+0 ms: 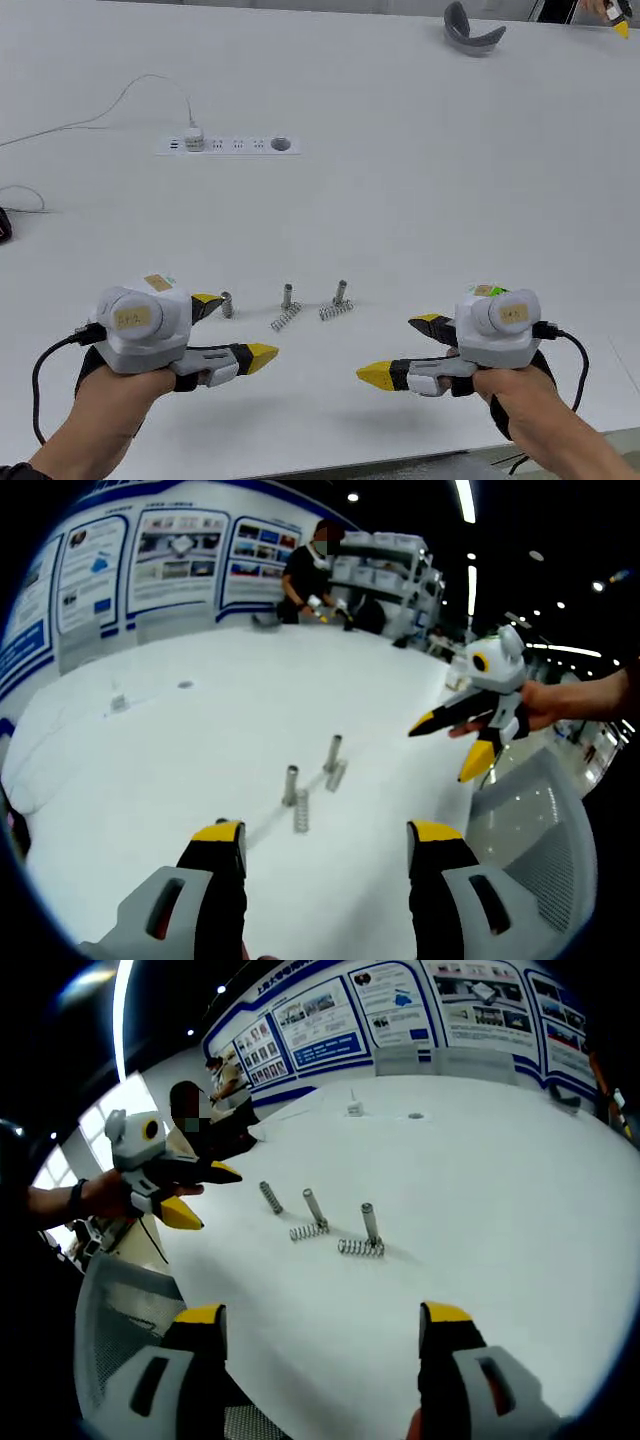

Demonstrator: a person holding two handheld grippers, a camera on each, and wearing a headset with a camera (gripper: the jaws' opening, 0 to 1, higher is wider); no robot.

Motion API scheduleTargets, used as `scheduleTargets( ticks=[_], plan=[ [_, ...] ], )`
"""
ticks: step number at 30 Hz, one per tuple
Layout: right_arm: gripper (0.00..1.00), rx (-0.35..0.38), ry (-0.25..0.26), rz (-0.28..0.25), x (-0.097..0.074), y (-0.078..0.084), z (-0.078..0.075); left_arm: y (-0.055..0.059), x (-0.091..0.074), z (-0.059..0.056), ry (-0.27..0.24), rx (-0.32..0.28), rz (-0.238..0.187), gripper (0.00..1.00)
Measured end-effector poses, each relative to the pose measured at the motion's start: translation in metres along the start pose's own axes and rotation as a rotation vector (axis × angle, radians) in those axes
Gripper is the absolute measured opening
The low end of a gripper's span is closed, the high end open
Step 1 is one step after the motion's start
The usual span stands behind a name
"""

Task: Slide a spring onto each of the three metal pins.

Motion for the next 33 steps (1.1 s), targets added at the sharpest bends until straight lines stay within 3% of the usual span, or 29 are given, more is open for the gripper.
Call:
scheduleTargets(
  ticks=[20,33],
  plan=[
    [0.80,0.004,-0.006,0.005,-0.005,0.002,-0.007,0.007,0.041,0.008,-0.021,0.003,0.065,0.57],
    [0.80,-0.004,-0.008,0.003,-0.008,0.000,-0.010,0.021,0.067,0.019,-0.066,-0.018,0.109,0.35]
  ],
)
Point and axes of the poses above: the centre of the closed fingertips' face, and the gripper's own axes: x roughly forward along the fingers, z roughly to its left, y roughly out of its underside, the point moved 8 cm from there along -x, roughly backward along the fingers, and after that the axes turned 7 degrees about y, right-handed, at the moved point
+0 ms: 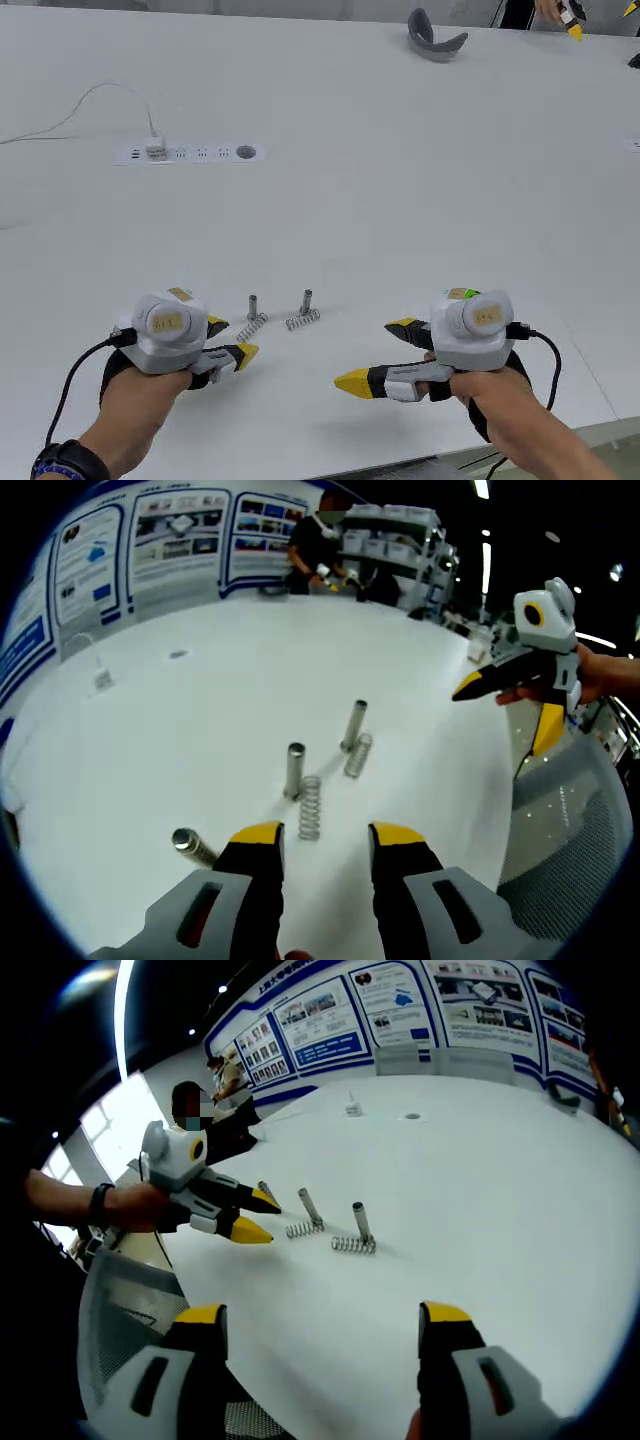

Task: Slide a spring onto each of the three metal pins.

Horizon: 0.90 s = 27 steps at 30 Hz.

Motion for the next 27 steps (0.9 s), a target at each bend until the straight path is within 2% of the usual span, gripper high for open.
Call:
scheduleTargets(
  ticks=[8,19,27],
  plan=[
    [0.80,0.004,-0.003,0.010,0.000,0.004,0.001,0.008,0.016,0.005,-0.016,-0.051,0.015,0.26],
    [0.79,0.005,-0.008,0.019,0.001,0.008,0.001,0.007,0.027,0.010,-0.061,-0.050,0.005,0.16],
    [0.79,0.000,-0.013,0.027,0.002,0.007,0.002,0.008,0.028,0.010,-0.060,-0.030,0.008,0.12]
  ],
)
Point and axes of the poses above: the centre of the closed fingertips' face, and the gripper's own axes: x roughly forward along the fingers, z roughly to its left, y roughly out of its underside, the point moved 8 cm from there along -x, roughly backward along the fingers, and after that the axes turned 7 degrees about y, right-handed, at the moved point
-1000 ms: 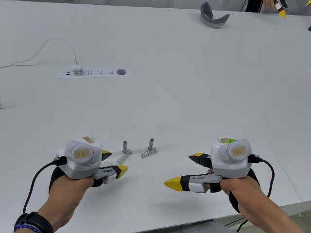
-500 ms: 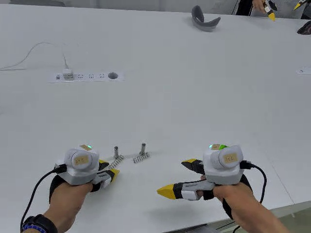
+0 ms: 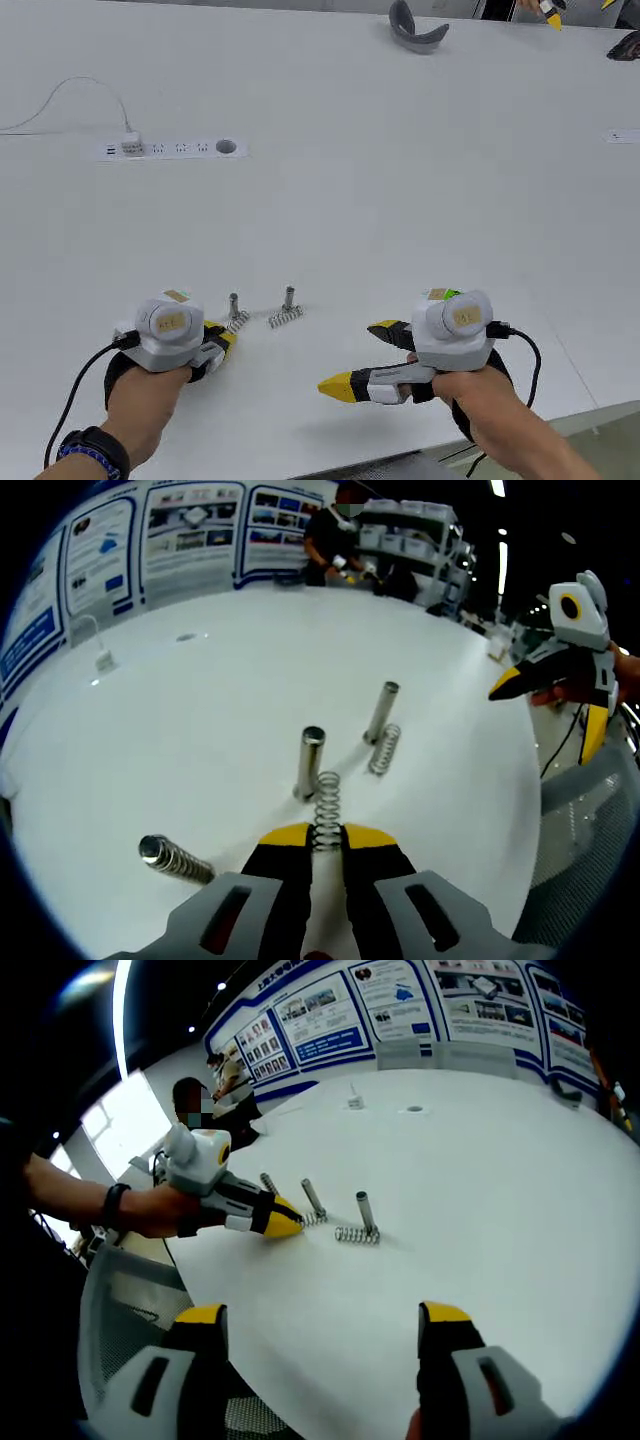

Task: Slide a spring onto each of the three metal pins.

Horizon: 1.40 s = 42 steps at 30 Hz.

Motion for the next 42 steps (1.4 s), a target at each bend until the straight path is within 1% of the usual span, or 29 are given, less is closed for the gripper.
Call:
scheduleTargets(
  ticks=[5,7,10,13,17,28,31,34,42],
  plan=[
    [0.79,-0.009,-0.003,0.007,0.001,0.000,0.001,-0.001,0.000,-0.001,-0.006,0.007,0.007,0.11],
    [0.79,-0.010,-0.005,0.006,0.002,-0.001,0.002,0.000,0.000,-0.002,0.003,-0.001,0.009,0.11],
    [0.79,-0.016,-0.004,0.009,0.003,-0.001,0.002,0.002,-0.004,-0.003,0.005,-0.002,0.012,0.10],
    [0.79,-0.022,-0.010,0.011,0.004,-0.001,0.004,0.005,-0.009,-0.004,0.013,-0.028,0.003,0.10],
    [0.79,-0.022,-0.015,0.010,0.005,-0.002,0.006,0.009,-0.014,-0.006,0.023,-0.028,0.010,0.10],
    [0.78,-0.023,-0.036,0.008,0.009,-0.002,0.011,0.018,-0.038,-0.011,0.042,-0.002,0.016,0.10],
    [0.78,-0.025,-0.044,0.009,0.010,-0.002,0.014,0.019,-0.044,-0.013,0.050,-0.004,0.014,0.10],
    [0.78,-0.035,-0.056,0.017,0.012,-0.001,0.017,0.018,-0.051,-0.015,0.056,0.018,0.011,0.10],
    [0.77,-0.038,-0.077,0.019,0.017,-0.003,0.024,0.019,-0.068,-0.012,0.061,0.034,-0.004,0.10]
  ],
)
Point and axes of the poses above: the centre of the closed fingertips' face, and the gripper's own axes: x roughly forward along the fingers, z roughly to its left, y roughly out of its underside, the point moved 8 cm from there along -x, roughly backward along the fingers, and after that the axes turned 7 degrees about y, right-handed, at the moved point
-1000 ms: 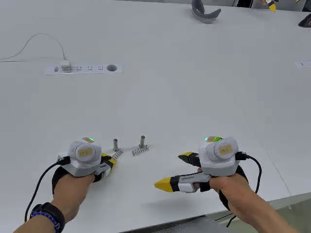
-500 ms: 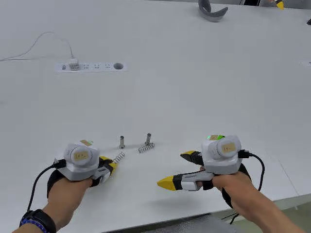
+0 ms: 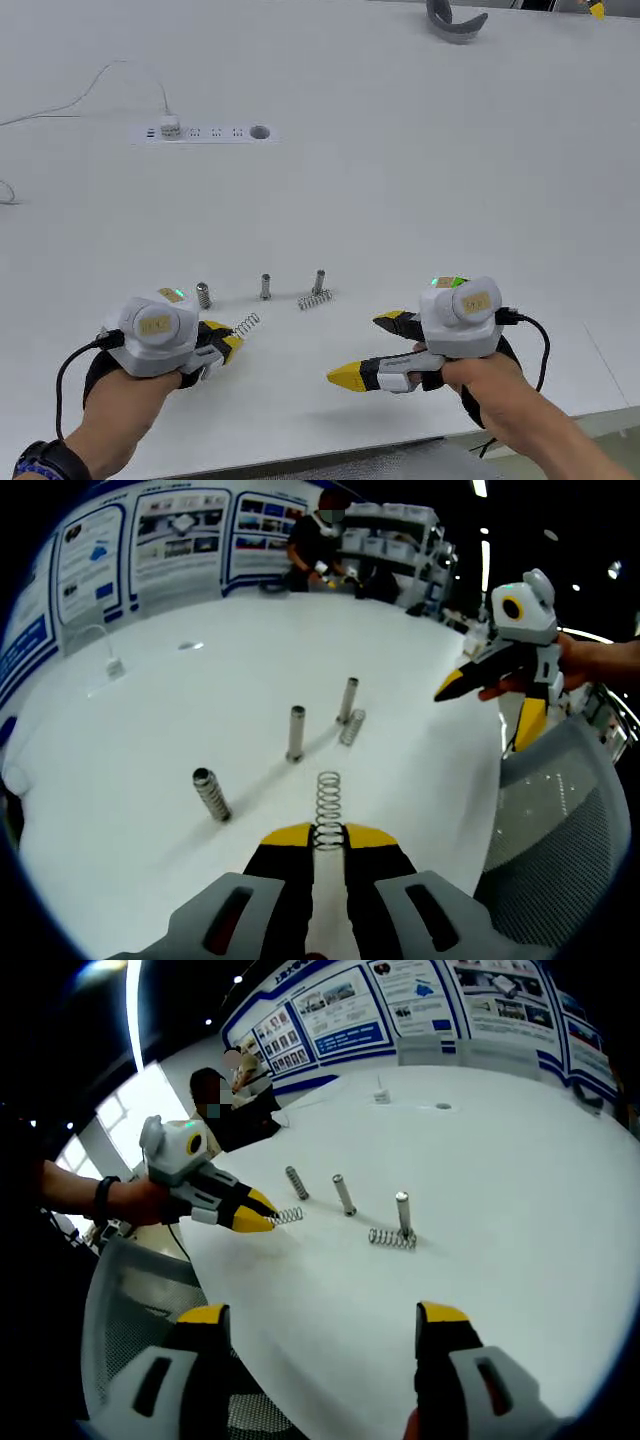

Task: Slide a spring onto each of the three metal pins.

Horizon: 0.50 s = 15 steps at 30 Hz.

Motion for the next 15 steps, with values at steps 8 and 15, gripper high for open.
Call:
scheduleTargets(
  ticks=[8,15],
  plan=[
    [0.76,-0.010,-0.039,-0.007,0.010,-0.008,0.011,-0.002,-0.023,-0.001,-0.002,0.019,-0.022,0.10],
    [0.72,-0.009,-0.088,-0.024,0.019,-0.016,0.024,-0.004,-0.038,-0.002,-0.001,0.042,-0.036,0.10]
  ],
)
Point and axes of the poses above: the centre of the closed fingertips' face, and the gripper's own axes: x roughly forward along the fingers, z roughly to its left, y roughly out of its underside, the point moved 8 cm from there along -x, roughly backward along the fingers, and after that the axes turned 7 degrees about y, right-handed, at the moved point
